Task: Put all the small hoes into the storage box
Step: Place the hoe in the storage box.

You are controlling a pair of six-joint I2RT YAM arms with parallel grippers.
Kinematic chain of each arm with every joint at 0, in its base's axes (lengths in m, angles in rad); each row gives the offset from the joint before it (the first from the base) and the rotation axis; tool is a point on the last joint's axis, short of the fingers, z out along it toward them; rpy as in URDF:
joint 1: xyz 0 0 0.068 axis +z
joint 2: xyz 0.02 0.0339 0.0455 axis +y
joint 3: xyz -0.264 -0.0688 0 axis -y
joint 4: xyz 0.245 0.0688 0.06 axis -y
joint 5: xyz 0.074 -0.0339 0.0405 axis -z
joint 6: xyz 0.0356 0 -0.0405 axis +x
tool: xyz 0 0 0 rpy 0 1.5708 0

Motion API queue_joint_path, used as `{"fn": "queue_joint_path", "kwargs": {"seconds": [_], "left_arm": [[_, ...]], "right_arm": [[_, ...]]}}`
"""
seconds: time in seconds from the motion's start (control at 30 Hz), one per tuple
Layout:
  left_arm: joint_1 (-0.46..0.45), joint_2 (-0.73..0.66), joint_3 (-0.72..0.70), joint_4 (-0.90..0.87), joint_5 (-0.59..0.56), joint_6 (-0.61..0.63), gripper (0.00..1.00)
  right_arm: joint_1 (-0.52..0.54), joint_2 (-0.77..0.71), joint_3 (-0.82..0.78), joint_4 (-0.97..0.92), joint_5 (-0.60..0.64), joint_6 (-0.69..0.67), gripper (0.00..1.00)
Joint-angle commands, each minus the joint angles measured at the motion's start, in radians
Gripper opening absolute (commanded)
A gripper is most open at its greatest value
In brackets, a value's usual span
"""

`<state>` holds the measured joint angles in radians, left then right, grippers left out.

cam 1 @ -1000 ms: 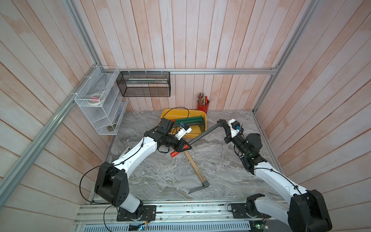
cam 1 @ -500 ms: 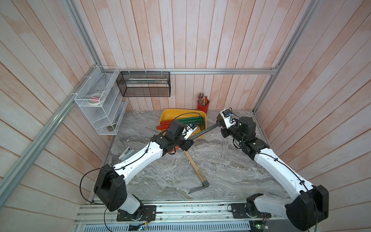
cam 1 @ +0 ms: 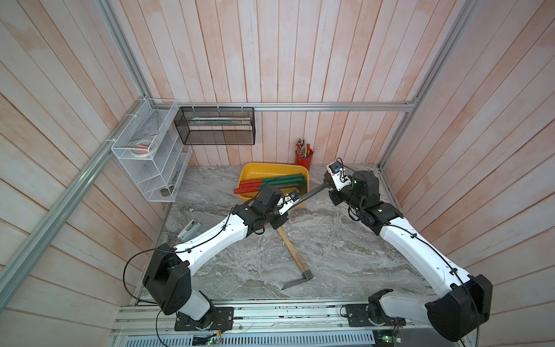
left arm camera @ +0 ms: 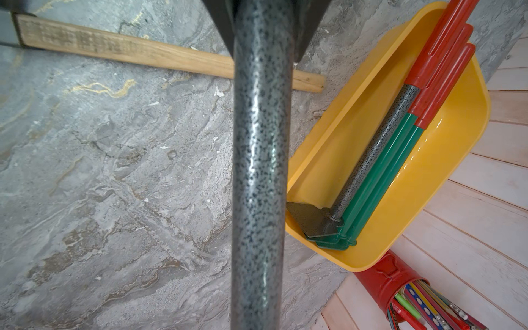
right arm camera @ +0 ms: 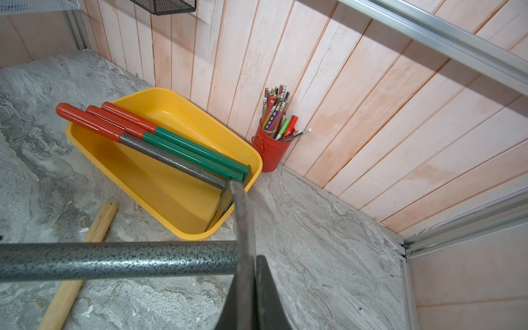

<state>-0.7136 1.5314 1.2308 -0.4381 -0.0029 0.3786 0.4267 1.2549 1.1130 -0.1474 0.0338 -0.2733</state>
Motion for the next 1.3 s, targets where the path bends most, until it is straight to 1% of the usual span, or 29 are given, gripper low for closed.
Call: {"fn": "queue_joint_path", "kwargs": {"seconds": [0.0,0.03,0.1,0.13,0.17,0.23,0.37,0.43,0.47,0.53,0.63,0.73,0.83,1.07,1.1,1.17,1.27], "left_arm": [[0.039,-0.011,-0.021,0.066,-0.043,-0.081,0.00],[0.039,-0.018,-0.022,0.067,-0.012,-0.086,0.00],[0.044,-0.027,-0.019,0.067,0.037,-0.096,0.00],[0.047,-0.030,-0.018,0.066,0.061,-0.100,0.00],[0.051,-0.033,-0.015,0.061,0.084,-0.105,0.00],[0.061,-0.038,-0.011,0.055,0.139,-0.118,0.00],[0.092,-0.047,-0.008,0.049,0.228,-0.148,0.00],[0.126,-0.048,0.003,0.031,0.321,-0.173,0.00],[0.139,-0.047,0.011,0.020,0.367,-0.182,0.00],[0.162,-0.047,0.029,-0.009,0.468,-0.197,0.00],[0.186,-0.043,0.056,-0.058,0.606,-0.205,0.00],[0.187,-0.038,0.076,-0.101,0.676,-0.197,0.00],[0.186,-0.042,0.075,-0.117,0.710,-0.192,0.00],[0.185,-0.036,0.073,-0.164,0.719,-0.174,0.00],[0.186,-0.034,0.073,-0.170,0.721,-0.172,0.00],[0.183,-0.033,0.073,-0.177,0.719,-0.167,0.00],[0.183,-0.033,0.068,-0.174,0.716,-0.167,0.00]], "right_arm": [[0.004,-0.029,0.003,0.056,-0.059,0.139,0.07],[0.003,-0.033,-0.012,0.076,-0.051,0.140,0.22],[-0.008,-0.052,-0.048,0.124,-0.055,0.139,0.36],[-0.019,-0.067,-0.068,0.148,-0.078,0.138,0.42],[-0.027,-0.082,-0.087,0.174,-0.107,0.137,0.45],[-0.046,-0.134,-0.145,0.247,-0.163,0.135,0.49],[-0.122,-0.205,-0.262,0.371,-0.329,0.173,0.50],[-0.150,-0.217,-0.329,0.430,-0.402,0.184,0.50],[-0.158,-0.221,-0.363,0.460,-0.416,0.183,0.49],[-0.160,-0.225,-0.431,0.534,-0.425,0.175,0.49],[-0.160,-0.205,-0.452,0.570,-0.428,0.163,0.49],[-0.160,-0.181,-0.437,0.602,-0.437,0.153,0.49],[-0.160,-0.146,-0.403,0.606,-0.431,0.132,0.49],[-0.160,-0.067,-0.326,0.614,-0.447,0.103,0.47],[-0.160,-0.055,-0.319,0.612,-0.453,0.103,0.44],[-0.158,-0.036,-0.301,0.612,-0.470,0.113,0.32],[-0.153,-0.009,-0.278,0.603,-0.494,0.132,0.06]]}}
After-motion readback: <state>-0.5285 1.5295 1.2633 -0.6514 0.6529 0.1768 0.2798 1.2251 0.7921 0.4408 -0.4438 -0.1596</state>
